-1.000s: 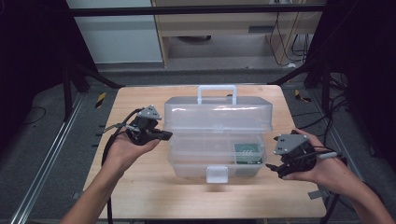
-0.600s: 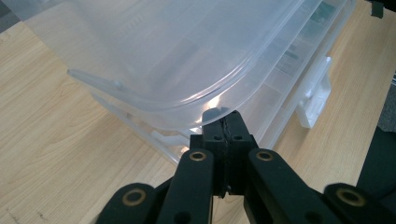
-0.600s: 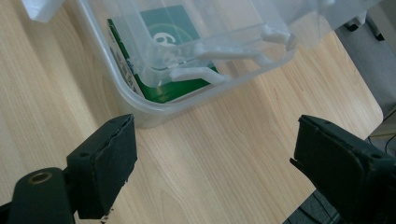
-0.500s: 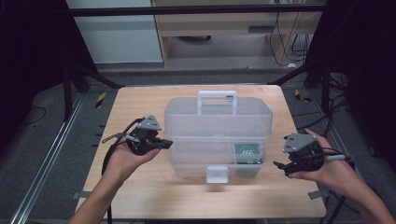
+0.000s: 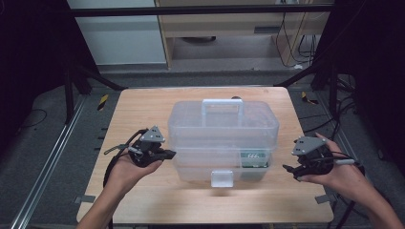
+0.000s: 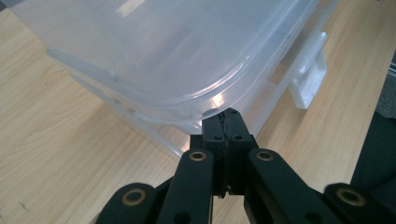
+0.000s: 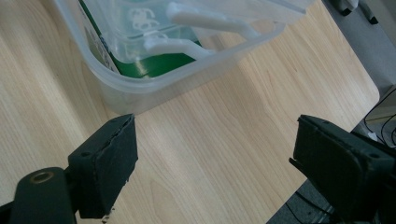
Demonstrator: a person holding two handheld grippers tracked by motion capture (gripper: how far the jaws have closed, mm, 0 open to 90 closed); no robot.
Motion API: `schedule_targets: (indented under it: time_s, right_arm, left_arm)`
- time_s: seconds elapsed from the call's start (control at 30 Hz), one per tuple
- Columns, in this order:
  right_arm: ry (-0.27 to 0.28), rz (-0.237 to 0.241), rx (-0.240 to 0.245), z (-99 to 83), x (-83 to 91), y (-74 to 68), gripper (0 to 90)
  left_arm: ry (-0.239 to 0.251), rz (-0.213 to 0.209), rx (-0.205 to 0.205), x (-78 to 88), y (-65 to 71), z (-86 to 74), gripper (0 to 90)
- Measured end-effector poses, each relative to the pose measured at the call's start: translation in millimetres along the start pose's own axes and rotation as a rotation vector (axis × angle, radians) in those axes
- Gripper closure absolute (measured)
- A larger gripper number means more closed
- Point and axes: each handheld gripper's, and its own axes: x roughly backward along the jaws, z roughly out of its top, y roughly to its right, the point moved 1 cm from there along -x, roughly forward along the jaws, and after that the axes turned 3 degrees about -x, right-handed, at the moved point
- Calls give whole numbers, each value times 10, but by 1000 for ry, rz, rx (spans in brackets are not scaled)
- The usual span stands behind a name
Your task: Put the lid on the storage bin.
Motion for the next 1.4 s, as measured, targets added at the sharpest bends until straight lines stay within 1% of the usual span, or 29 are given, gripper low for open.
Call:
schedule_targets:
  time_s: [0.07,0.1,0.23,0.4,0.47,0.5,0.53,0.57,0.6,0.63,0.7,0.77,0.8,0.83,0.87,0.9,0.93,1.0,1.03,1.1,1.2,1.23,1.27,1.3,1.33,1.37,1.4]
  right_arm:
    - [-2,-6,-6,-22,-13,6,140]
    - [-5,-4,-8,-33,-22,11,140]
    - [-9,-14,-17,-48,-51,28,139]
    - [-13,-25,-26,-43,-90,39,139]
    - [-15,-34,-31,-41,-103,52,140]
    - [-13,-42,-35,-42,-114,63,141]
    - [-15,-52,-40,-44,-125,77,141]
    - [-19,-66,-47,-48,-141,97,142]
    - [-20,-71,-55,-51,-150,108,145]
    - [-21,-81,-62,-56,-168,124,152]
    - [-34,-101,-75,-63,-220,163,161]
    - [-45,-116,-90,-65,-282,210,171]
    - [-47,-122,-99,-64,-305,228,181]
    - [-48,-128,-114,-62,-342,252,192]
    - [-51,-138,-122,-59,-376,275,196]
    - [-51,-144,-135,-56,-425,303,196]
    - [-52,-150,-142,-54,-454,322,200]
    - [-52,-158,-167,-58,-538,371,203]
    - [-56,-173,-186,-66,-595,404,203]
    - [-57,-186,-219,-77,-668,451,213]
    - [-44,-192,-280,-104,-789,528,213]
    - [-34,-193,-304,-119,-830,550,213]
    - [-21,-195,-327,-138,-876,571,213]
    - [-15,-199,-353,-163,-932,594,213]
    - [-9,-203,-372,-183,-967,609,212]
    - [2,-203,-412,-216,-1029,631,212]
    - [11,-207,-440,-244,-1078,646,211]
  left_arm:
    - [-4,-3,4,-12,13,-27,898]
    - [-10,-2,-1,-13,15,-34,899]
    - [-8,-12,-3,-28,47,-63,899]
    - [-18,-16,-15,-48,65,-87,898]
    - [-36,-19,-24,-55,59,-110,898]
    - [-51,-15,-31,-53,53,-128,898]
    - [-75,-3,-44,-45,39,-161,898]
    - [-88,3,-46,-39,24,-186,898]
    - [-96,18,-48,-25,-5,-222,897]
    - [-95,26,-34,-11,-45,-254,895]
    - [-104,58,-10,23,-164,-310,890]
    - [-105,85,4,21,-271,-349,888]
    - [-121,113,1,18,-338,-371,888]
    - [-133,144,3,3,-401,-394,888]
    - [-134,160,27,-31,-479,-429,888]
    - [-129,166,41,-50,-530,-452,888]
    - [-136,178,51,-75,-597,-480,889]
    - [-164,223,67,-146,-737,-549,890]
    - [-165,227,79,-170,-779,-572,889]
    - [-167,244,107,-228,-878,-626,892]
    - [-157,269,146,-329,-1003,-705,893]
    - [-153,284,153,-365,-1037,-730,890]
    - [-156,310,154,-412,-1078,-762,882]
    - [-154,322,162,-440,-1103,-784,860]
    - [-142,333,180,-487,-1147,-824,844]
    - [-130,347,192,-523,-1177,-855,815]
    - [-125,365,198,-552,-1205,-886,807]
